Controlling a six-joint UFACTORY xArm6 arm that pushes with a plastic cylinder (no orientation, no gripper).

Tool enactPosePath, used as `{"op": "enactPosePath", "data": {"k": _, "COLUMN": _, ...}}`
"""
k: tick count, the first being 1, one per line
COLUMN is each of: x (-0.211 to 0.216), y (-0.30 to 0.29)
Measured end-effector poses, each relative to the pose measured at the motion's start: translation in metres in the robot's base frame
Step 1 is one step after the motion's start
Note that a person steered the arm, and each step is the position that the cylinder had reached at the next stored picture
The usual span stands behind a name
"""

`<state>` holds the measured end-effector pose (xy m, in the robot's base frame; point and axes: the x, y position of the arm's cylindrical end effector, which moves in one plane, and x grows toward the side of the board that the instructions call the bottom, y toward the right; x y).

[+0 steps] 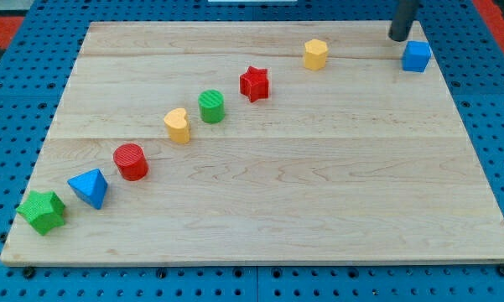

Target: Slide the blue cube to bottom right

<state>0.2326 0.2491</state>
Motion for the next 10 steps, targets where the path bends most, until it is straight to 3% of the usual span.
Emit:
{"op": "enactPosePath", "data": {"k": 1, "x": 0.028, "y": 0.000}}
{"op": "enactPosePath", "data": {"k": 3, "x": 0.106, "y": -0.059}}
{"op": "enactPosePath", "data": {"k": 5, "x": 0.127, "y": -0.088}}
{"op": "enactPosePath", "data": {"k": 7, "x": 0.126, "y": -0.088}}
{"op": "enactPosePath", "data": {"k": 9, "x": 0.039, "y": -0.052}}
{"op": "enactPosePath", "data": {"k": 10, "x": 0.020, "y": -0.016}}
